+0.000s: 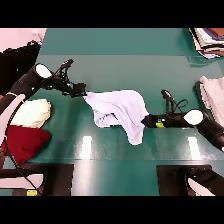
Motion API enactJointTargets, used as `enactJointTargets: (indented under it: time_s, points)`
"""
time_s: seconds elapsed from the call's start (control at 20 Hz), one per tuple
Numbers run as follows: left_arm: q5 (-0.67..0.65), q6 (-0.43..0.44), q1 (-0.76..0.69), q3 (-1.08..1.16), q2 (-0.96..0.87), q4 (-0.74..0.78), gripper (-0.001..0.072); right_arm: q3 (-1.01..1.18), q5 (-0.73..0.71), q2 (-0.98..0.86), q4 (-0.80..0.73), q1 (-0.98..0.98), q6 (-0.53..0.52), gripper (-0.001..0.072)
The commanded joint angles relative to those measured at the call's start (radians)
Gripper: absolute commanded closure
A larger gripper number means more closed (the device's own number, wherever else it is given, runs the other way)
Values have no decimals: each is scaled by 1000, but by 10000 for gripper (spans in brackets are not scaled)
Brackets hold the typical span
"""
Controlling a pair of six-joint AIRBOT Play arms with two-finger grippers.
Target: Fold the shirts.
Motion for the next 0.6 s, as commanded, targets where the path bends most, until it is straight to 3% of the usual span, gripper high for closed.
enactJointTargets:
  time_s: [0.0, 0.2, 0.55]
  points:
    - [5, -1, 5, 21, 69, 62, 679, 122, 3, -37, -41, -18, -47, 697]
    - [-65, 0, 26, 196, 289, 167, 678, 376, 108, 91, -158, -132, -46, 697]
    - [-157, -1, 25, 560, 597, 115, 678, 689, 222, 324, -162, -312, -45, 697]
